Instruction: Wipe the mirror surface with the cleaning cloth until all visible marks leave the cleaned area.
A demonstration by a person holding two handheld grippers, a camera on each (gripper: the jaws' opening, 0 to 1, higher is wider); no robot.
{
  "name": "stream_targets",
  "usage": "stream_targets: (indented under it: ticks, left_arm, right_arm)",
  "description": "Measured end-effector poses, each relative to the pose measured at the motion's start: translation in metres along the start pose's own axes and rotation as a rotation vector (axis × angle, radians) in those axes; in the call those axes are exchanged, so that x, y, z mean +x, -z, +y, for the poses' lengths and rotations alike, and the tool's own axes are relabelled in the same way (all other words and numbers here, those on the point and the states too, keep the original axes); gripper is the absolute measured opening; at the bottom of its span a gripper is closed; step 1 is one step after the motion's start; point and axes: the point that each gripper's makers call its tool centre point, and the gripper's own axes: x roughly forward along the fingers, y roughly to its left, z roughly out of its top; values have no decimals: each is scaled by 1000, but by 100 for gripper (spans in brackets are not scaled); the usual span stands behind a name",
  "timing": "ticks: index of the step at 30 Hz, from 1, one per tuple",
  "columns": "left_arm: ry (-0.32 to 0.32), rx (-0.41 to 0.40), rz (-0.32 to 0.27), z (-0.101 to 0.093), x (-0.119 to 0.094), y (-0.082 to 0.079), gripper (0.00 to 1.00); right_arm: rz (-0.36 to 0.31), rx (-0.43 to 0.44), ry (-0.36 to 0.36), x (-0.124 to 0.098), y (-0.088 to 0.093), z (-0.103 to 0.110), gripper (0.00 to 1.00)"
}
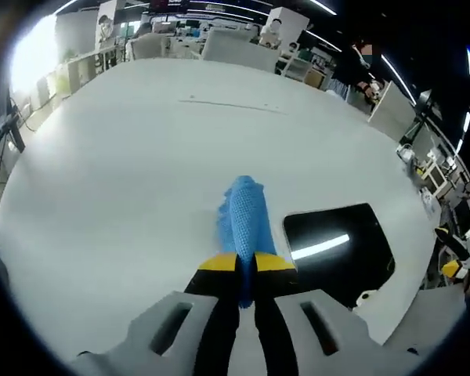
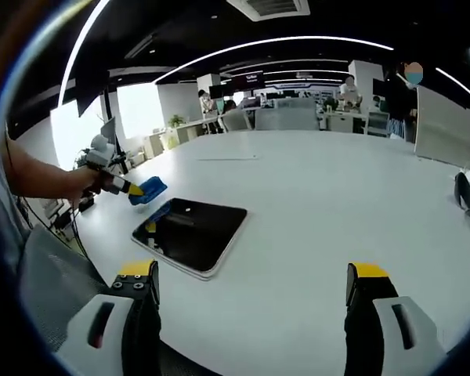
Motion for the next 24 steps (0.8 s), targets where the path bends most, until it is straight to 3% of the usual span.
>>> stream_targets:
  ticks: [7,15,24]
  left_arm:
    - [21,25,57,-21,16,9,3]
    - [30,24,123,-41,36,20,3]
    - [43,-27,150,-43,39,22,4]
  right_arm:
    - [8,9,-41,2,1,8,99]
    - [5,10,-34,1,1,7,98]
    - [-3,14,-27,1,0,5,98]
